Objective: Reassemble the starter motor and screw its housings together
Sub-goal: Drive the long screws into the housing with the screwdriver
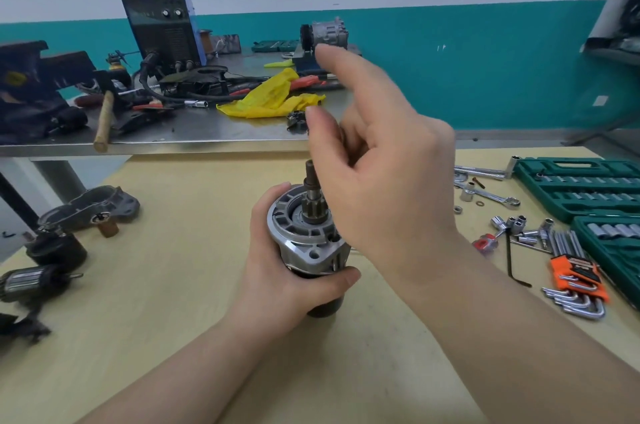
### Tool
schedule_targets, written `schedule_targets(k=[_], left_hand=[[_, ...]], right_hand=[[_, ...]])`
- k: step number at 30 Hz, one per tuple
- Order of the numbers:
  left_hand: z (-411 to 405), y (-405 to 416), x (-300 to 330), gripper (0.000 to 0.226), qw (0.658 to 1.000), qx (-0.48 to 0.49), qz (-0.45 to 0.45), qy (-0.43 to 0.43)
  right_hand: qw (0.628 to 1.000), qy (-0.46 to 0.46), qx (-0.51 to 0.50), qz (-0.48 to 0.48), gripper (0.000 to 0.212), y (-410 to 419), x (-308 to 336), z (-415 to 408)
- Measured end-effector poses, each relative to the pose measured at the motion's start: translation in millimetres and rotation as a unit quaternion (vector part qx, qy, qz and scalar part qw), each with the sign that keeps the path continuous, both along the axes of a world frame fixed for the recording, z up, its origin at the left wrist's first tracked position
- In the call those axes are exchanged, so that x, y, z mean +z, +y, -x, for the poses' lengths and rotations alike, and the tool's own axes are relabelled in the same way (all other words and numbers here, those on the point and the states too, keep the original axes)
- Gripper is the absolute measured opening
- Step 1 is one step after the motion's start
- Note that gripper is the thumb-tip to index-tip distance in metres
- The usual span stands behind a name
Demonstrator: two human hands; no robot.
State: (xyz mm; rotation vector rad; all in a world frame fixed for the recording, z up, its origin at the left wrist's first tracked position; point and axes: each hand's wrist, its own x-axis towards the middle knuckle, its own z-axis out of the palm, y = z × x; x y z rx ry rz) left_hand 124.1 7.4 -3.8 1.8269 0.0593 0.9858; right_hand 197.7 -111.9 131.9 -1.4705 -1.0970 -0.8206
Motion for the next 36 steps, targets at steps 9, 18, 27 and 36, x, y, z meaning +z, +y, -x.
schedule_targets(k=[9,18,27,36], left_hand=[[3,-3,1,0.11,1.0,0.007,-0.006,0.006],[2,-3,3,0.108,1.0,0.004,-0.008,0.008],[0,1,-2,0.11,0.999,-0.006,0.031,0.015],[1,1,-2,0.114,0.999,-0.015,0.044,0.025]], right_hand=[[0.736,0.395,0.505,0.216,0.017,-27,28,-26],[0.723,0.416,0.524,0.174,0.007,-20,19,-33],[0.907,0.277,0.308,-0.077,0.015,2,-20,-7],[0.937,0.15,0.311,0.047,0.039,-5,-21,-22]])
